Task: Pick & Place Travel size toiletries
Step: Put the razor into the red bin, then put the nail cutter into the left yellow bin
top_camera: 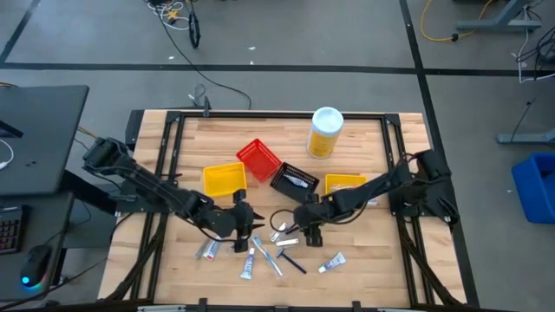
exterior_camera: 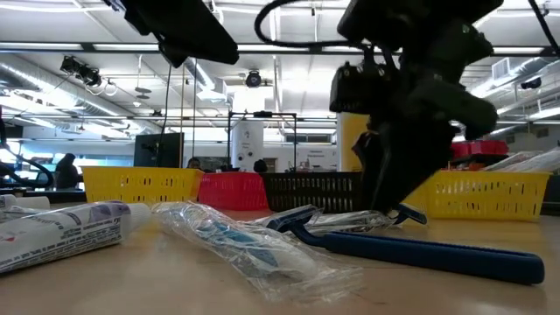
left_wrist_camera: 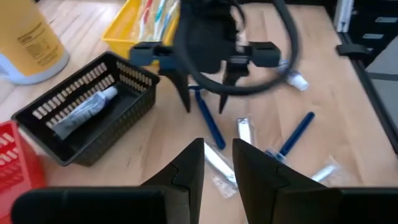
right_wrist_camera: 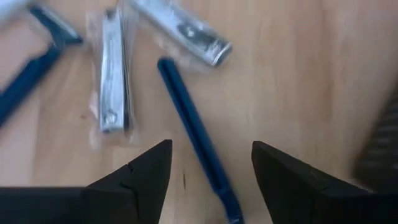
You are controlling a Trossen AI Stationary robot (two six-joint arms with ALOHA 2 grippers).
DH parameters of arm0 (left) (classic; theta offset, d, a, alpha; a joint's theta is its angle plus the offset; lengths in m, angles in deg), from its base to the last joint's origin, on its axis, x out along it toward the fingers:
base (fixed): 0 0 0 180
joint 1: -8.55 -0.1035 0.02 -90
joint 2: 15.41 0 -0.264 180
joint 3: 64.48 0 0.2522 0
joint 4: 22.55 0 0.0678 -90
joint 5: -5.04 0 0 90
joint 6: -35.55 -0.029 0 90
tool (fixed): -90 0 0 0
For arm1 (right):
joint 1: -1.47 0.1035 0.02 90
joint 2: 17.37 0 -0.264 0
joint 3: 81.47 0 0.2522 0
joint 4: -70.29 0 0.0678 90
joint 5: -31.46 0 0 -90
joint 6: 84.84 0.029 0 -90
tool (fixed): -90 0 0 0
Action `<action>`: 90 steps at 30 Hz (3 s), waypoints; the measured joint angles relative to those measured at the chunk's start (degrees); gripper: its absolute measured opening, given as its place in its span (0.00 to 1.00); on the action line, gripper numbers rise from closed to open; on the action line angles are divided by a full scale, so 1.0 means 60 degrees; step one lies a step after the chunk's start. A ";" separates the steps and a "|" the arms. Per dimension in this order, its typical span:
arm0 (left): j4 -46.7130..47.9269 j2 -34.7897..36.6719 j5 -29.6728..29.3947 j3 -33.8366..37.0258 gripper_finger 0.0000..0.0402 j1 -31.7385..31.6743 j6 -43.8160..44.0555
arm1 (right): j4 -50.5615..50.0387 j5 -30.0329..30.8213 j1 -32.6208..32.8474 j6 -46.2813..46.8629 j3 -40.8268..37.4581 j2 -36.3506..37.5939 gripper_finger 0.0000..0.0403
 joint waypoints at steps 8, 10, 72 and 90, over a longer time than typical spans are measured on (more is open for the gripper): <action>0.0428 0.0000 0.0000 0.0000 0.23 -0.0319 -0.0238 | -0.0103 0.0039 -0.0146 -0.0381 0.0025 -0.0210 0.51; 0.0481 0.0000 0.0002 0.0000 0.23 -0.0398 -0.0241 | -0.0127 0.0013 -0.0186 -0.0548 0.0025 -0.0210 0.48; 0.4332 0.4073 -0.2307 -0.0200 0.23 -0.0489 -0.0370 | 0.8578 0.0958 -0.4306 -0.0326 0.1047 -0.2193 0.11; 0.4336 0.4073 -0.2301 -0.0197 0.23 -0.0489 -0.0164 | 0.7326 0.1707 -0.4455 -0.1008 0.1162 -0.2364 0.33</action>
